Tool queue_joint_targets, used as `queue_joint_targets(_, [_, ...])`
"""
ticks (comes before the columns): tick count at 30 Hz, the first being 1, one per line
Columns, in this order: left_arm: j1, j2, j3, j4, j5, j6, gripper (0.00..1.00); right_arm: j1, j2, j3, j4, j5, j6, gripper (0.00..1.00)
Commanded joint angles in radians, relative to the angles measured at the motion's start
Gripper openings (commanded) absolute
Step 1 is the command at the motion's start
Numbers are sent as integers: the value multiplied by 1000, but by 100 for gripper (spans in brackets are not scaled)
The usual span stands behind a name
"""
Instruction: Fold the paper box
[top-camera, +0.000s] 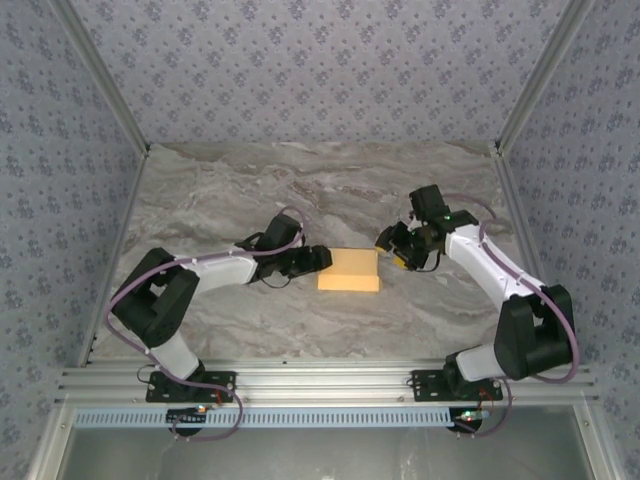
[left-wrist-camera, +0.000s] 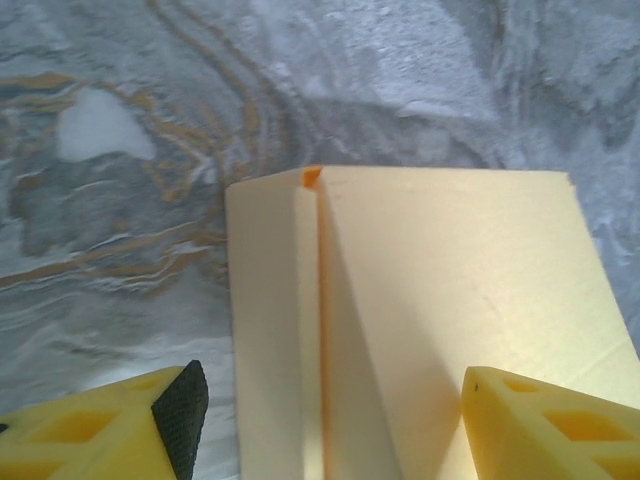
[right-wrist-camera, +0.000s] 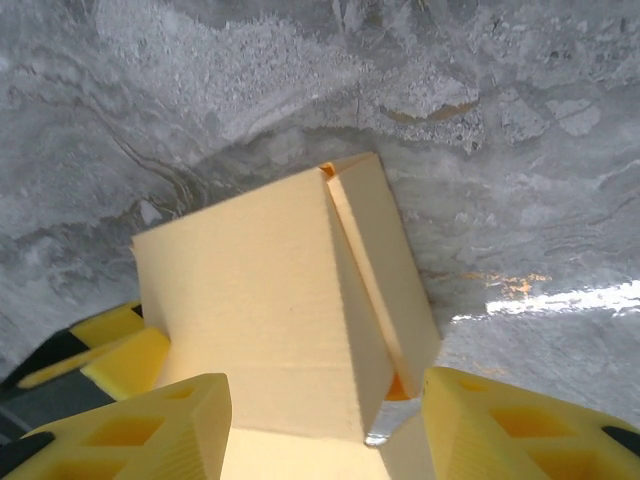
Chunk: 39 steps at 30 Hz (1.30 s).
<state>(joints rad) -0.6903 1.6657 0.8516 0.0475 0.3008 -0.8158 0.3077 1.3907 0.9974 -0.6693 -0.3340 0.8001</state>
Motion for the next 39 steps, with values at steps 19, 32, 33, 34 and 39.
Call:
queue_joint_targets(19, [-23, -14, 31, -270, -200, 72, 71, 137, 80, -159, 188, 176, -223, 44])
queue_joint_targets(32, [134, 32, -145, -14, 45, -94, 63, 120, -42, -285, 426, -9, -260, 46])
queue_joint_targets(33, [140, 32, -156, 8, 55, -91, 62, 111, -44, -291, 441, -25, -254, 47])
queue_joint_targets(34, [145, 32, -167, 33, 67, -93, 61, 104, -45, -299, 452, -39, -248, 46])
queue_joint_targets(39, [178, 0, -304, 319, 150, -131, 57, 63, -50, -318, 496, -102, -232, 47])
